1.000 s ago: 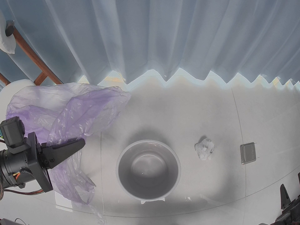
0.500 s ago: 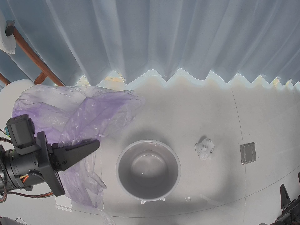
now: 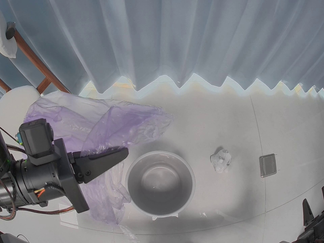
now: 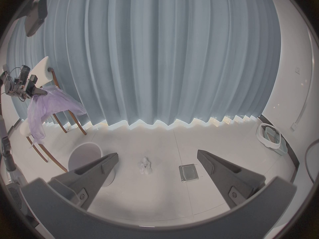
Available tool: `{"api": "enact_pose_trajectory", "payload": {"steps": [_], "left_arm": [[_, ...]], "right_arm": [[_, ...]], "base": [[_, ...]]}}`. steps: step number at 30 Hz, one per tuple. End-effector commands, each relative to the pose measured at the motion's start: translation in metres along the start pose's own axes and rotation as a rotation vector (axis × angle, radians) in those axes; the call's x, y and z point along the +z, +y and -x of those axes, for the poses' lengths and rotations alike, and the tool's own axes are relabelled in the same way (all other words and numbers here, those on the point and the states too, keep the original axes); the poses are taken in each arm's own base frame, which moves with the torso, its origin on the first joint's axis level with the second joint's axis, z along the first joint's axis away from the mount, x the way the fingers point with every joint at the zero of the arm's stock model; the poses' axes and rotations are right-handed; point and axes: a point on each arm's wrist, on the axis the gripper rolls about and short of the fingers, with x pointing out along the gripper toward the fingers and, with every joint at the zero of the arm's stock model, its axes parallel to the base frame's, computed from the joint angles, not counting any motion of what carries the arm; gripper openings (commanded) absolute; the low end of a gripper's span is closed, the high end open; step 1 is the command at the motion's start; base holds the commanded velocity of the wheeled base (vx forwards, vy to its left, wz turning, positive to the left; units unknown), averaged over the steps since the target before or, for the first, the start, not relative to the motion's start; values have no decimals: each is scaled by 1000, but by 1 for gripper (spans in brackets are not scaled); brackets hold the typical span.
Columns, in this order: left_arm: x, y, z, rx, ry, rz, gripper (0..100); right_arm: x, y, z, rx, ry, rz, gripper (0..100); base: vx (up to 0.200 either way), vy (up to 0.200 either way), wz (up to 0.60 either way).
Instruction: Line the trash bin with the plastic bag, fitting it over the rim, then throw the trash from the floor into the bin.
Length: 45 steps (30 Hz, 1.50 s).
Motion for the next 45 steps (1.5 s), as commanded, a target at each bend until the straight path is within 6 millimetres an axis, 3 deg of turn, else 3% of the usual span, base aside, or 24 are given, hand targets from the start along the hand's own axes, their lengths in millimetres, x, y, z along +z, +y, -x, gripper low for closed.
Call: {"api": "enact_pose_trajectory", "payload": {"steps": [1,15,45], "left_arm": [[-3,-1,-15,-17,19,4,0],[1,-6,-57,-73,-47,60,0],[-7,-19,-57,-108,-24,105,0]], "right_arm": [[-5,0,0,0,-2,0,100],[-5,0,0,0,-2,0,100],[-5,0,0,0,-2,0,100]], "base": [[0,0,0],[0,0,0],[0,0,0]]}}
